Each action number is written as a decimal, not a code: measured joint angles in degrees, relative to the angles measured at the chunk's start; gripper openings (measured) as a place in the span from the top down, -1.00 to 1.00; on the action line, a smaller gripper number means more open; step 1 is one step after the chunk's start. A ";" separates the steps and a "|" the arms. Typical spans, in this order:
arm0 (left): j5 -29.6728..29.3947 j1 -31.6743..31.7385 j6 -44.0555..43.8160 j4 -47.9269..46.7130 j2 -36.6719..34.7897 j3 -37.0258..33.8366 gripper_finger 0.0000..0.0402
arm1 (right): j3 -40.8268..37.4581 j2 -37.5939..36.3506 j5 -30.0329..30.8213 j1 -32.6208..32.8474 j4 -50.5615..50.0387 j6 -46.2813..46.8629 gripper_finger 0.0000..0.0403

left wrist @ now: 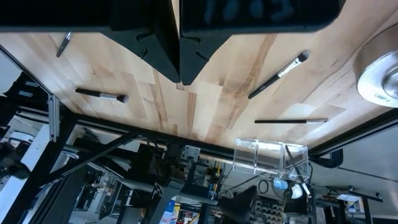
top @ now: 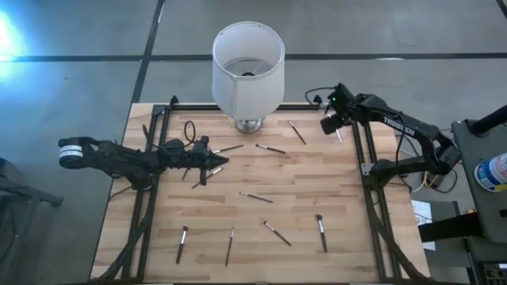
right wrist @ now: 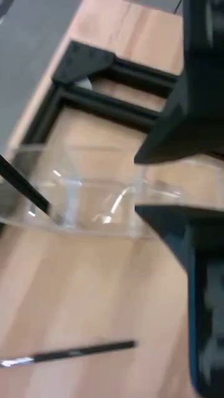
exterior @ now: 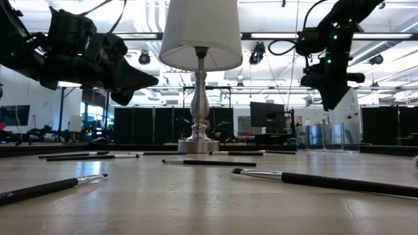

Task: Put items in baskets/containers
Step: Adjust the transparent organizer

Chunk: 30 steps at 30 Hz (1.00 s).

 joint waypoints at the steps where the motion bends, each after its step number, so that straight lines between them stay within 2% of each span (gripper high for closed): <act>1: 0.00 -0.02 0.00 0.00 0.00 0.00 1.00 | -0.61 0.04 -0.85 0.34 -0.38 -0.19 0.71; 3: 0.02 -0.04 0.00 0.00 0.00 0.00 1.00 | -1.81 0.47 -1.50 1.07 -0.50 -0.70 0.89; 7: 0.04 -0.04 0.22 0.00 0.00 0.00 1.00 | -3.63 1.90 -1.03 1.18 -0.37 -0.75 0.95; 13: 0.07 -0.04 0.35 0.00 0.00 0.00 1.00 | -4.33 5.00 -1.38 1.05 0.05 -1.07 0.96; 23: 0.24 -0.02 0.33 0.00 0.00 0.00 1.00 | -3.25 6.40 -10.51 1.05 4.73 -0.98 0.96; 30: 0.26 0.01 0.28 -0.02 0.00 0.02 1.00 | -1.66 6.40 -10.48 1.03 6.08 0.74 0.96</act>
